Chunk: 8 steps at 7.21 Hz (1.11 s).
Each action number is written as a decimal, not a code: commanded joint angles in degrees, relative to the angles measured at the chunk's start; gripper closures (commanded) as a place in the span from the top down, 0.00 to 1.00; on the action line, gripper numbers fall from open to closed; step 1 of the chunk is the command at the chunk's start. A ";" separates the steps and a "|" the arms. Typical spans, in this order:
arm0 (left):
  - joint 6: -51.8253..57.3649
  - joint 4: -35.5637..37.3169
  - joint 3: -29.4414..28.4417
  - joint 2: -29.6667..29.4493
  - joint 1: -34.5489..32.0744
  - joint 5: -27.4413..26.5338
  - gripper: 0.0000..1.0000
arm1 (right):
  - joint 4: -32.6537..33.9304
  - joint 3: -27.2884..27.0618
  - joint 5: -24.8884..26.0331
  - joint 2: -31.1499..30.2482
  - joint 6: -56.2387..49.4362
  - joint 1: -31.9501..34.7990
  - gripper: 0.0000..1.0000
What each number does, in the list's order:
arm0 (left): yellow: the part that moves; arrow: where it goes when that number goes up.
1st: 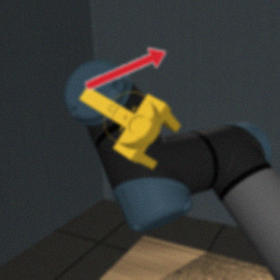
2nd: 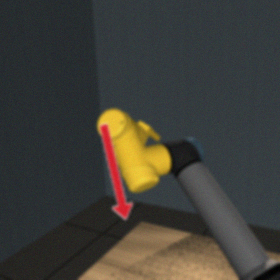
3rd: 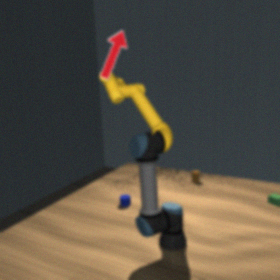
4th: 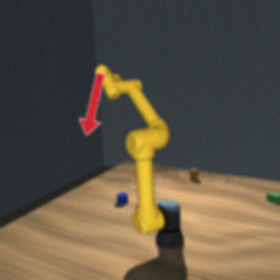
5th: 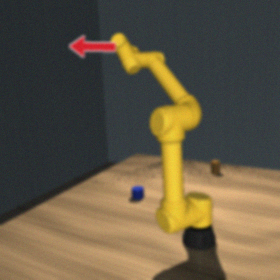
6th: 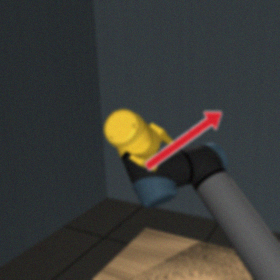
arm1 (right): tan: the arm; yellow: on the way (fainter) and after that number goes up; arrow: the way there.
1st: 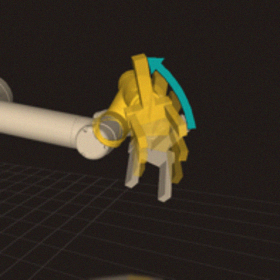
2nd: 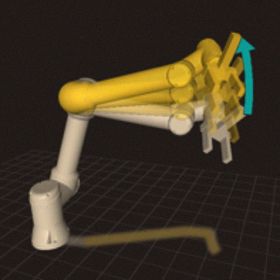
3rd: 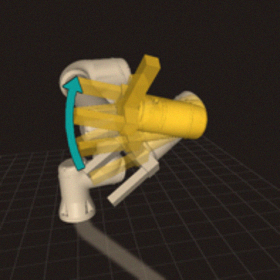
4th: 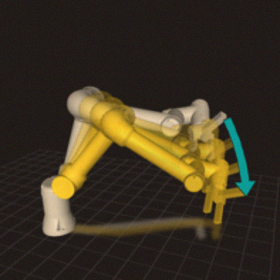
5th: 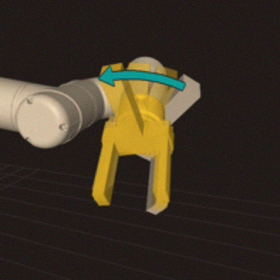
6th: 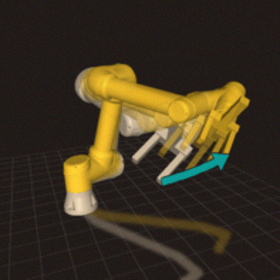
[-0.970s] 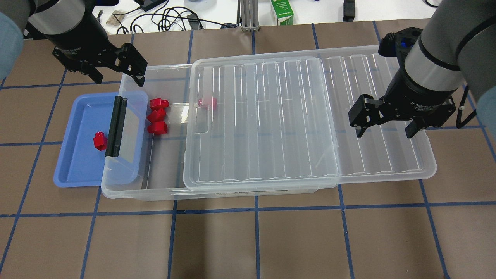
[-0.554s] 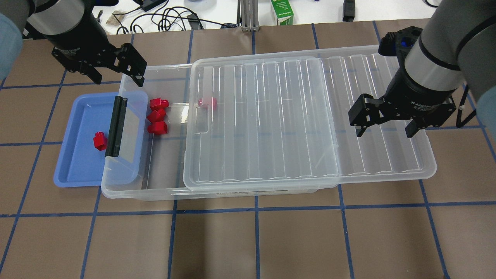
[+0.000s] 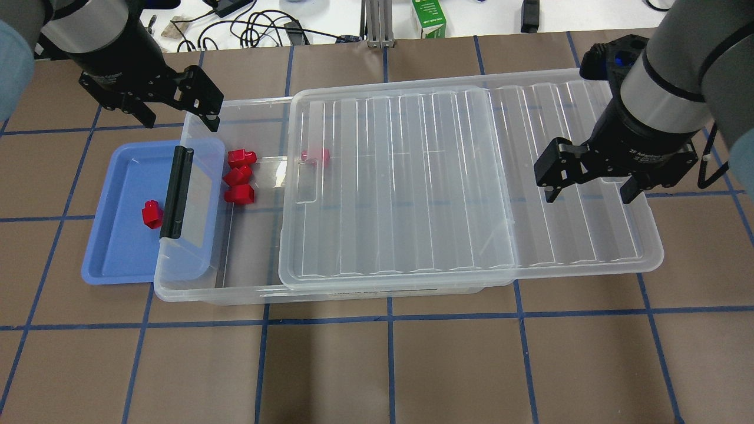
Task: Place red block in blue tray from box
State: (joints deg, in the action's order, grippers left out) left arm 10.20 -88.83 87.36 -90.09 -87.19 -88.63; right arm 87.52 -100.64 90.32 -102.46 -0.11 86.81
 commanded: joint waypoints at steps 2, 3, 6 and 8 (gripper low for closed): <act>0.00 0.06 0.00 -0.09 0.00 0.03 1.00 | 1.34 -0.25 1.96 0.85 -17.06 -15.91 1.00; -0.09 0.07 -0.09 -0.17 0.00 0.03 1.00 | 2.55 -0.08 2.05 3.82 -22.07 -20.41 1.00; -0.09 0.07 -0.09 -0.26 0.00 0.03 1.00 | 16.42 -0.17 1.88 12.87 -27.66 -23.80 1.00; -0.09 0.15 -0.09 -0.26 0.00 0.03 1.00 | 18.74 -0.16 1.27 16.41 -27.66 -23.71 1.00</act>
State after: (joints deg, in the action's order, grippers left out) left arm 10.11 -88.75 87.28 -90.35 -87.19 -88.59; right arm 104.85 -100.63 92.03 -87.94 -27.66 63.14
